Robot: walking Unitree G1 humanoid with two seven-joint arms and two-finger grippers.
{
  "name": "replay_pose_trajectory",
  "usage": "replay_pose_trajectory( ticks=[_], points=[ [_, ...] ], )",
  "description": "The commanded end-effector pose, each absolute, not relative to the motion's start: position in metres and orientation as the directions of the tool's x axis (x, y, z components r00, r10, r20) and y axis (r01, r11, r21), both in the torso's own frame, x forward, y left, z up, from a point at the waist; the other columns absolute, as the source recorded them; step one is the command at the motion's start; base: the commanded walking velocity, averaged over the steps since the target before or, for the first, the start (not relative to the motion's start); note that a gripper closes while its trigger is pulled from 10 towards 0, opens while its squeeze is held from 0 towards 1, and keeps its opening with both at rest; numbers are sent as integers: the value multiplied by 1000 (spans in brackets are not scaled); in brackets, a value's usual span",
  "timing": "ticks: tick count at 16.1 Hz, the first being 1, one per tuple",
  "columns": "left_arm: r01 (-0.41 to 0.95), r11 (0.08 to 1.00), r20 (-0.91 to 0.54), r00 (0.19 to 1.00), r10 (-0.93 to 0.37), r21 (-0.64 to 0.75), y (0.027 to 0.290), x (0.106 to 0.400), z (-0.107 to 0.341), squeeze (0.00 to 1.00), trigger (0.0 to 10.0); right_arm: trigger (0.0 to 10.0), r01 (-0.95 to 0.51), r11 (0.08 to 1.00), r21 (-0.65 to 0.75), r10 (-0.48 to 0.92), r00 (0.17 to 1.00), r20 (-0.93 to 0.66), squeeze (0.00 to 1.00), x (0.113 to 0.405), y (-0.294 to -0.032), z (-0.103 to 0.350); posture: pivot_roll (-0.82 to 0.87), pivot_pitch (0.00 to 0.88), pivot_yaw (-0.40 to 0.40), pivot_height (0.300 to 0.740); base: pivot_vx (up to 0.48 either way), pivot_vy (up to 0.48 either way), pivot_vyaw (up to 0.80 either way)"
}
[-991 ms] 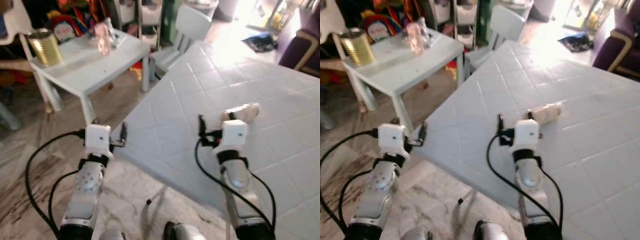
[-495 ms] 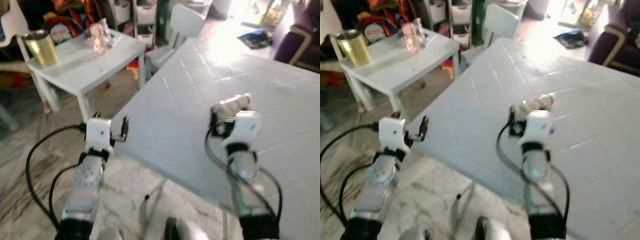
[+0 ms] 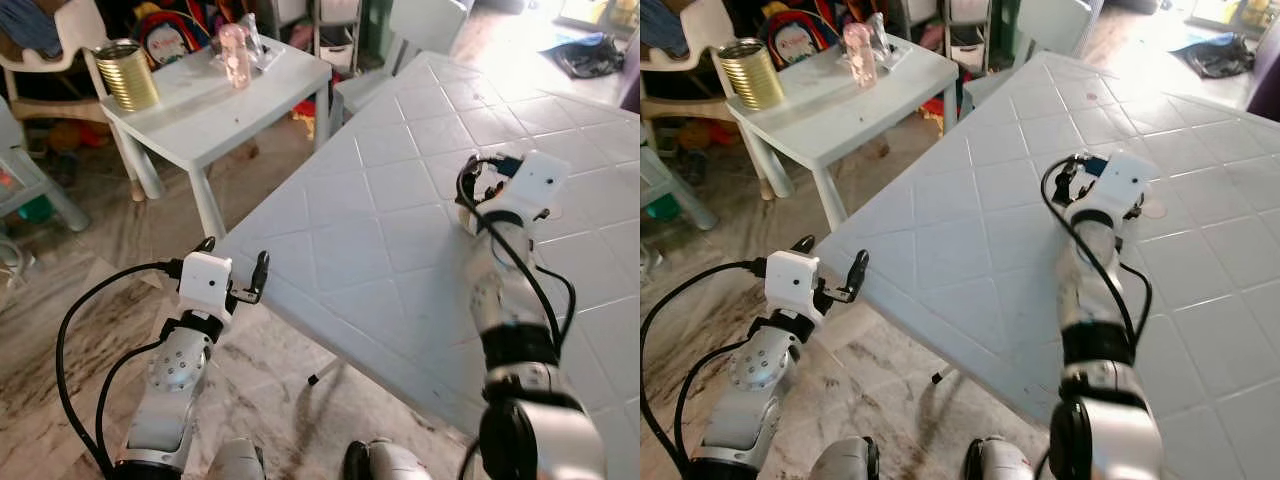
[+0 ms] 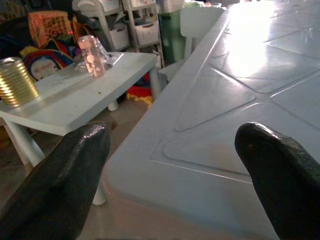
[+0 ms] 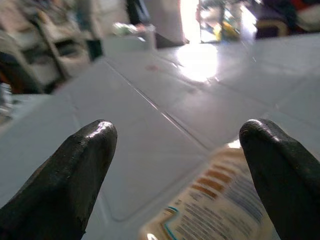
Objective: Restocking fridge
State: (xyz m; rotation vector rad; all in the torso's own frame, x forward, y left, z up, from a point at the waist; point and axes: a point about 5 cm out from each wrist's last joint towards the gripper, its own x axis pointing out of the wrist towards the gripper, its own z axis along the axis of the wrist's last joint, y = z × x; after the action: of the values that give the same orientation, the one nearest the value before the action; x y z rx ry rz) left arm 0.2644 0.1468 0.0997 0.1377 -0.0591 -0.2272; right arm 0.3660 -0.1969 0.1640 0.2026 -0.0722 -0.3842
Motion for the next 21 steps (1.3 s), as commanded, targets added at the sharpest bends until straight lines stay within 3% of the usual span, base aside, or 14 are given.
replay_pose_trajectory(
  ticks=[1, 5, 10, 13, 15, 21],
  points=[
    [223, 963, 41, 972, -231, 150, 151, 262, 103, 0, 10000, 10000, 402, 890, 218, -408, 913, -19, 0, 369, -193, 159, 157, 165, 14, 740, 0, 0, 0],
    [248, 958, 26, 967, -254, 144, 150, 258, 103, 0, 10000, 10000, 467, 821, 330, -435, 884, -169, 0, 377, -195, 146, 167, 169, 17, 740, 0, 0, 0],
    [256, 957, 14, 966, -260, 133, 147, 258, 102, 0, 10000, 10000, 433, 816, 382, -325, 891, -316, 0, 373, -176, 124, 159, 165, 0, 740, 0, 0, 0],
    [266, 956, 13, 963, -269, 121, 143, 260, 101, 0, 10000, 10000, 323, 851, 415, -162, 912, -377, 0, 353, -132, 105, 146, 159, -6, 740, 0, 0, 0],
    [278, 954, 11, 960, -281, 115, 141, 261, 101, 0, 10000, 10000, 169, 878, 447, 19, 922, -387, 0, 333, -103, 101, 140, 155, -5, 740, 0, 0, 0],
    [290, 951, 11, 956, -292, 107, 137, 265, 99, 0, 10000, 10000, 34, 881, 473, 214, 862, -460, 0, 294, -96, 95, 112, 148, -12, 740, 0, 0, 0]
  ],
)
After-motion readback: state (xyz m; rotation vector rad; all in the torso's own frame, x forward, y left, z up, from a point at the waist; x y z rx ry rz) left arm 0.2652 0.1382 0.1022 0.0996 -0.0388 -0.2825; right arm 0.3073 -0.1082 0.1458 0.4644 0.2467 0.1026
